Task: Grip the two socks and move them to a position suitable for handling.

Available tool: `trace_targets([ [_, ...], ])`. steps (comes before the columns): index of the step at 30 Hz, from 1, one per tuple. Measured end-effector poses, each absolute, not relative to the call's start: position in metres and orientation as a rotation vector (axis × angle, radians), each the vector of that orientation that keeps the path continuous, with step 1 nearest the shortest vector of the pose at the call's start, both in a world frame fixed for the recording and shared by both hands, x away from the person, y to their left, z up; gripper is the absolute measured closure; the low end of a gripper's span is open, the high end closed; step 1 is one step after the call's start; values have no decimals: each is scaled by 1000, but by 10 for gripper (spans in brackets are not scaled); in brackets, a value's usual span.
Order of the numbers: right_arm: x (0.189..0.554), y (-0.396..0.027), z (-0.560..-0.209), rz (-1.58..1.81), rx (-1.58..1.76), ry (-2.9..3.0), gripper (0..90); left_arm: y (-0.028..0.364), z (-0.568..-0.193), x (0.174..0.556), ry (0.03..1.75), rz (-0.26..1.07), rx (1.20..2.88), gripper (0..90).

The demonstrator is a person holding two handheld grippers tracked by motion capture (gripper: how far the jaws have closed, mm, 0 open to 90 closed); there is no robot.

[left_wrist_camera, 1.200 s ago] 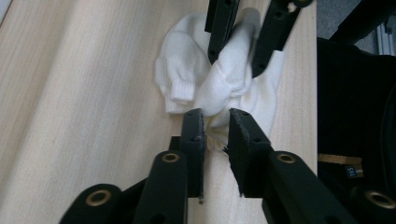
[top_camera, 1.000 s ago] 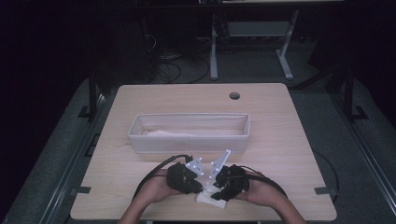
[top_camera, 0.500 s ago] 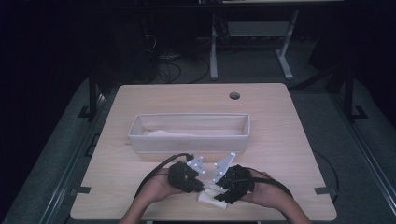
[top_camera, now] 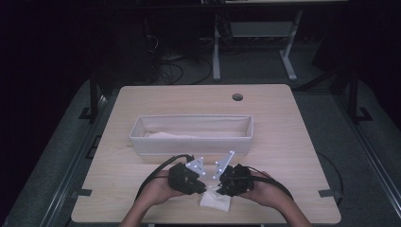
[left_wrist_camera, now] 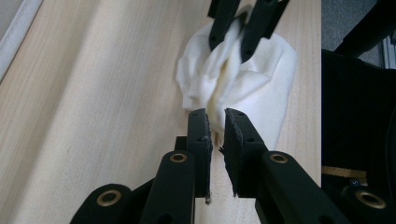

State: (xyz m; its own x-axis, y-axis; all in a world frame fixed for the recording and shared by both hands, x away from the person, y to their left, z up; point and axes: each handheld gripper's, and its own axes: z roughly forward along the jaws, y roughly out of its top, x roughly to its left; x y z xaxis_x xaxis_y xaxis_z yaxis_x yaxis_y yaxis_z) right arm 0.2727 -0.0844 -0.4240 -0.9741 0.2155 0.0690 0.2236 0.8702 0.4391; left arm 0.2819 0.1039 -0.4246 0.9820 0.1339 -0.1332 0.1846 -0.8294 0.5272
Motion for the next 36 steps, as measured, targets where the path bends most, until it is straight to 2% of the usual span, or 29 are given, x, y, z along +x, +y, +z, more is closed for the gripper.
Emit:
trace_targets([
  [6, 272, -87, -423, -741, -357, -3028, 639, 101, -426, 283, 243, -119, 2561, 805],
  [9, 270, -89, -418, -764, -349, -3052, 596, 101, -427, 284, 245, -115, 2570, 805],
  [12, 268, -91, -410, -804, -331, -3067, 617, 101, -426, 284, 257, -115, 2561, 805],
  [18, 258, -93, -400, -863, -207, -3073, 816, 102, -427, 287, 268, -113, 2562, 805],
  [21, 257, -89, -404, -837, -161, -3052, 850, 102, -427, 289, 287, -111, 2555, 805],
  [30, 270, -84, -414, -786, -269, -3068, 787, 105, -425, 290, 288, -104, 2547, 805],
  [36, 278, -80, -423, -733, -327, -3054, 699, 111, -420, 290, 299, -90, 2538, 796],
])
